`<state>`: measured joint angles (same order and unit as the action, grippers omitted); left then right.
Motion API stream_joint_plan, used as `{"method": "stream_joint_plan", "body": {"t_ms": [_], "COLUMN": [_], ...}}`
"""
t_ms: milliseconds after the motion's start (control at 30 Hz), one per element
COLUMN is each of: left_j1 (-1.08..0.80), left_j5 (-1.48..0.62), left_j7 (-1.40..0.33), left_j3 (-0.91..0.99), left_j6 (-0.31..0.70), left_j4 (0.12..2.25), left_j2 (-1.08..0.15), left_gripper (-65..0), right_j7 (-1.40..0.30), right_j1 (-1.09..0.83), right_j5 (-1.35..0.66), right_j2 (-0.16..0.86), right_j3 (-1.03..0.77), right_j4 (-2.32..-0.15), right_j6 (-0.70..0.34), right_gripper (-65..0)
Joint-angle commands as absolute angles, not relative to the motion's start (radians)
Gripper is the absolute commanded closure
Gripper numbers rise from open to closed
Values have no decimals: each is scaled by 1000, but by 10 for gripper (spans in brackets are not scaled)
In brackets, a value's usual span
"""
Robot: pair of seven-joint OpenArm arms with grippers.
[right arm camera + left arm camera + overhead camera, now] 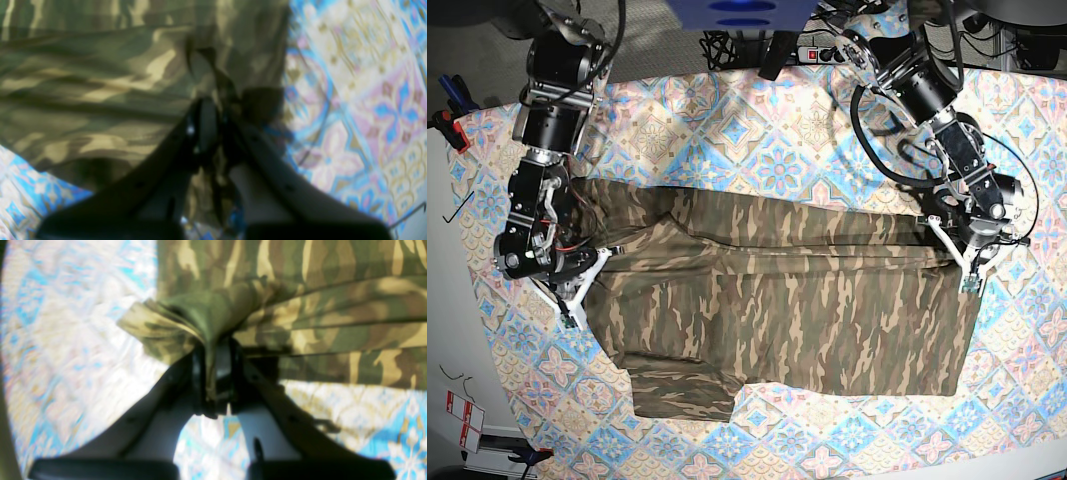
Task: Fold the T-shirt properly
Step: 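Grasp the shirt's side edges with both grippers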
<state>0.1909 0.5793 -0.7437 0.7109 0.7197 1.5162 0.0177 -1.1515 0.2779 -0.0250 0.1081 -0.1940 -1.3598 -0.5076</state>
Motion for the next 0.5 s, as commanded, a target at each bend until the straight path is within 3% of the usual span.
{"method": "stream_joint_plan", "body": {"t_ms": [0,133,467], "left_j1": [216,223,317], "left_j5": [579,578,579], "left_j7": [-694,-561,-406], "left_j3": [713,713,723], "left_j6": [698,691,526], "left_j4": [1521,1469,1216], "left_j2": [-8,-13,-91], "left_gripper": [0,0,0], "right_j7": [-1130,-1095,-984], "right_j1": [315,340,432], "right_j5": [-15,-8,113], "right_j2": [122,122,116], "right_j3": [-194,-193,-150], "right_j4": [-1371,-1349,-1136], "right_j6": [-501,-481,-483], "right_gripper": [-7,-7,-7]}}
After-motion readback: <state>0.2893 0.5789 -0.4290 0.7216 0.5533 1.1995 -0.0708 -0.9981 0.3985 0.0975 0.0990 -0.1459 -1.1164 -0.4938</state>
